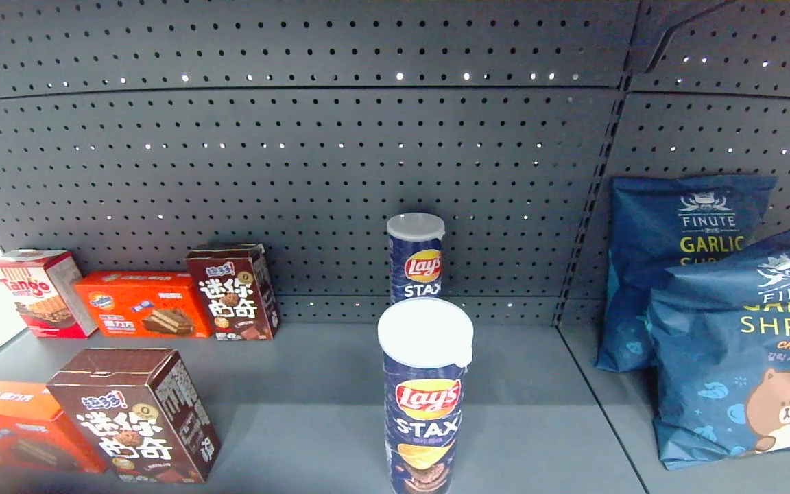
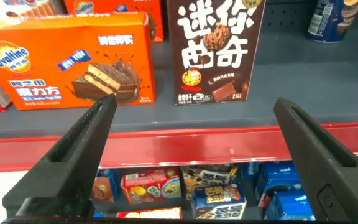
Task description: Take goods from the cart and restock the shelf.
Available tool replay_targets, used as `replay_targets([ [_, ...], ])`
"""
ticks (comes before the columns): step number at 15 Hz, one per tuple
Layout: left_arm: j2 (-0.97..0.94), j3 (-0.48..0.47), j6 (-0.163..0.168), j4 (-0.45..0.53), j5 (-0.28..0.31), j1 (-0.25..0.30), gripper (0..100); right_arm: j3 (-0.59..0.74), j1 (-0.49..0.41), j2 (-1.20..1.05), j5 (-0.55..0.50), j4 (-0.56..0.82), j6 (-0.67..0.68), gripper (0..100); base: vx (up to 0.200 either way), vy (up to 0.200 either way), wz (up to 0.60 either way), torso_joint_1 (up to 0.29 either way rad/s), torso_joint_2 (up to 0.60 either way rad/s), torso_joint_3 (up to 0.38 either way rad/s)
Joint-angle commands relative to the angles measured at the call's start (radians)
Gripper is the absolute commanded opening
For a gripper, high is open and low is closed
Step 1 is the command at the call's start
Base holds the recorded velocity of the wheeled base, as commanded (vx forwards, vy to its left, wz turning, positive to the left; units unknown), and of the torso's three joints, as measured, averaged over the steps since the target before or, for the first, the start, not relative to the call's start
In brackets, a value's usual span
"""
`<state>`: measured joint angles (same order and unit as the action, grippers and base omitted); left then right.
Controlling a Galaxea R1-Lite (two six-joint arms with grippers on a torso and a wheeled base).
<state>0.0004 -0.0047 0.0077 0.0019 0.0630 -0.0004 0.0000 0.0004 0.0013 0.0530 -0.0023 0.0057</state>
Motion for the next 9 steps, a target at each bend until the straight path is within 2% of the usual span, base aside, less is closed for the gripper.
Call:
replay_targets([
  [1,0.000,0.000,0.000,0.000,0.000,0.002,100,0.000,0.001,-0.001,-0.001,0.001,0.000,100,0.000,0.000,0.00,0.000,0.00,0.000],
  [4,0.000,0.000,0.000,0.000,0.000,0.002,100,0.000,0.001,-0.001,-0.001,0.001,0.000,100,0.000,0.000,0.00,0.000,0.00,0.000],
  [6,0.000,0.000,0.000,0.000,0.000,0.002,100,0.000,0.001,-0.001,0.001,0.001,0.000,100,0.000,0.200,0.00,-0.002,0.01,-0.002],
  [9,0.000,0.000,-0.002,0.000,0.000,0.002,100,0.000,0.001,-0.001,0.001,0.001,0.000,100,0.000,0.000,0.00,0.000,0.00,0.000],
])
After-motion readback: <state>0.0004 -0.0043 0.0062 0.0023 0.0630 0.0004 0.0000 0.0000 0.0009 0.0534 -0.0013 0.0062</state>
